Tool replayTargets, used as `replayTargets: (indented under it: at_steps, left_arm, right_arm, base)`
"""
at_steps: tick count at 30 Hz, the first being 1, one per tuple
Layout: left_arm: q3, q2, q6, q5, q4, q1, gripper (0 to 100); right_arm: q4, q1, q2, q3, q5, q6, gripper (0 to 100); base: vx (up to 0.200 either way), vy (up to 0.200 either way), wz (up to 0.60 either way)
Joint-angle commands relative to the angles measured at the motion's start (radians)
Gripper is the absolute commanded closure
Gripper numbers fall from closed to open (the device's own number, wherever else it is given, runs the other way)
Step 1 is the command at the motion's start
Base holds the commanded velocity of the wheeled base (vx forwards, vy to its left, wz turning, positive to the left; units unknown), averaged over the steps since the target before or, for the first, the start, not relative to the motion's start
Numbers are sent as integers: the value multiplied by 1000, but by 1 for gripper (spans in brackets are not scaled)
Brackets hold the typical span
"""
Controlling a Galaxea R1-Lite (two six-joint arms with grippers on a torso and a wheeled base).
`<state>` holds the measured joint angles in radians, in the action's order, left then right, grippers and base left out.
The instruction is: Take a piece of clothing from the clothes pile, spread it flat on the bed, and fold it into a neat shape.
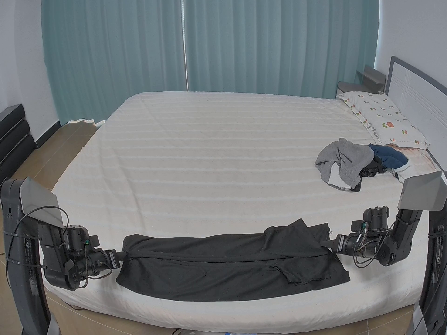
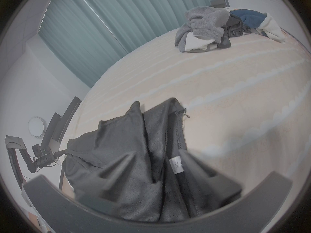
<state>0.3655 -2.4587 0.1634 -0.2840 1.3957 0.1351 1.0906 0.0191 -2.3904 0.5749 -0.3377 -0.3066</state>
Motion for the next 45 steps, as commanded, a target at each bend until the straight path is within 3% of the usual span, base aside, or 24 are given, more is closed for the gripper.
replayTargets:
  at_steps: [1,7,9,11,12,14,15,17,22,25,45]
  left_arm:
    - [-13,10,2,0,11,1,0]
    - [-22,84,33,-1,16,21,0]
    - [4,118,110,-3,12,23,0]
    - [21,126,140,-3,9,21,0]
    - [76,135,212,0,-1,15,0]
    - [141,136,262,-1,-57,6,0]
    - [141,136,262,-1,-57,6,0]
    - [234,135,281,-1,-196,-6,0]
    - [405,133,421,-3,-429,-51,0]
    - [446,127,447,-1,-523,-78,0]
    - [405,104,396,45,-537,-94,0]
  right_arm:
    - [2,-2,23,10,-3,-8,0]
    - [-12,4,71,57,-1,-154,0]
    - [-12,22,53,94,8,-233,0]
    - [-12,27,47,102,9,-253,0]
    - [-11,38,27,122,14,-315,0]
    - [-11,58,13,146,19,-398,0]
    - [-11,58,13,146,19,-398,0]
    - [-11,62,2,161,17,-460,0]
    - [2,59,-23,163,17,-482,0]
    - [5,56,-21,161,17,-488,0]
    - [84,61,-38,129,17,-491,0]
  base:
    - [0,0,0]
    - [0,0,0]
    - [0,0,0]
    - [0,0,0]
    - [0,0,0]
    - [0,0,0]
    - [0,0,0]
    - [0,0,0]
    - [0,0,0]
    - [0,0,0]
    - [0,0,0]
